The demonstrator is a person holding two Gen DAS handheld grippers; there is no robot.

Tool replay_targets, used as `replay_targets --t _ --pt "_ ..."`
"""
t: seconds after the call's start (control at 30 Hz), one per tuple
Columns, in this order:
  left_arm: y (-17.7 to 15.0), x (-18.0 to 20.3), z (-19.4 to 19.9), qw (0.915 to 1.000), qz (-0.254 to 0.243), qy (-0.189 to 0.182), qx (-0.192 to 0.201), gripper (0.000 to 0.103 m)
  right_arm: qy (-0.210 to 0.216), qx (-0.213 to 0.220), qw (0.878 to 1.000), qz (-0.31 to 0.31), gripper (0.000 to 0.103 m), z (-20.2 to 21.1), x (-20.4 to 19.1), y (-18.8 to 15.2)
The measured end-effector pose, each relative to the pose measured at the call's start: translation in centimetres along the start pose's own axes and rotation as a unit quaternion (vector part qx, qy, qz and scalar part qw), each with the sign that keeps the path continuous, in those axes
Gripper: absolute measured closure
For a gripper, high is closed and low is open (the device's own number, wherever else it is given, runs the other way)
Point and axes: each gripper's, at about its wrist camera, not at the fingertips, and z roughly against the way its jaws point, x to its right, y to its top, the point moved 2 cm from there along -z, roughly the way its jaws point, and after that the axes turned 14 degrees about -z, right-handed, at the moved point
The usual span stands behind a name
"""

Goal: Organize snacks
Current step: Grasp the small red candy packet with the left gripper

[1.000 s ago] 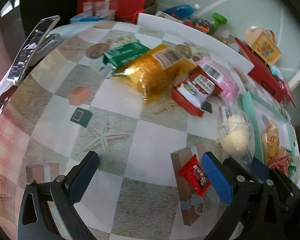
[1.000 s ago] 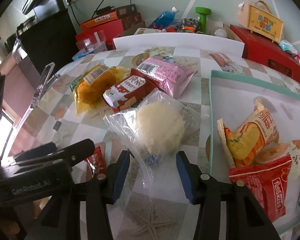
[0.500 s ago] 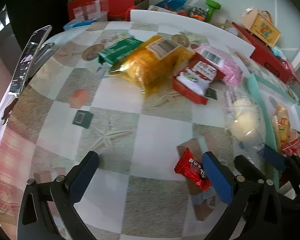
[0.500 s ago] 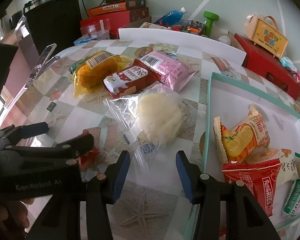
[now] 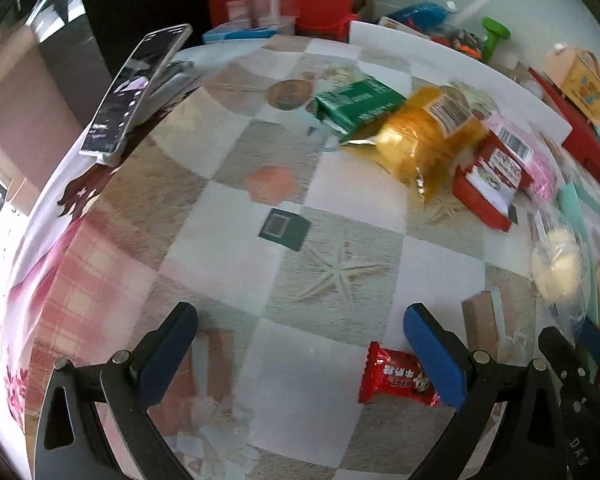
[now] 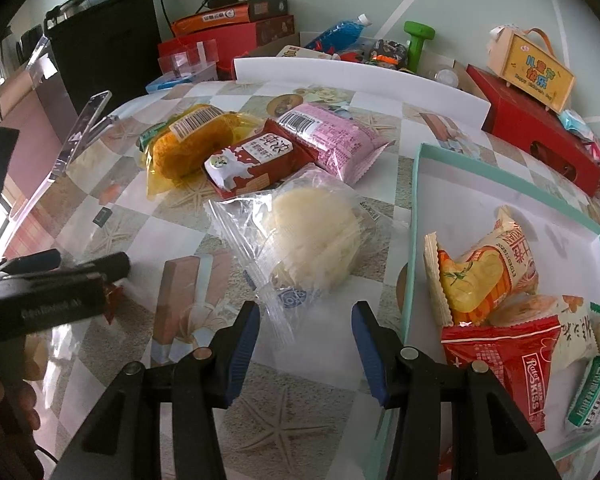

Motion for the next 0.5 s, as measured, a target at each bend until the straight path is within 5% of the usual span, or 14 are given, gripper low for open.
replay_targets --t 0.5 --pt "-1.2 2.7 1.0 0.9969 -0.046 -0.063 0.007 0.004 0.005 -0.003 1.000 -0.006 0.052 0.3 0.2 -0.4"
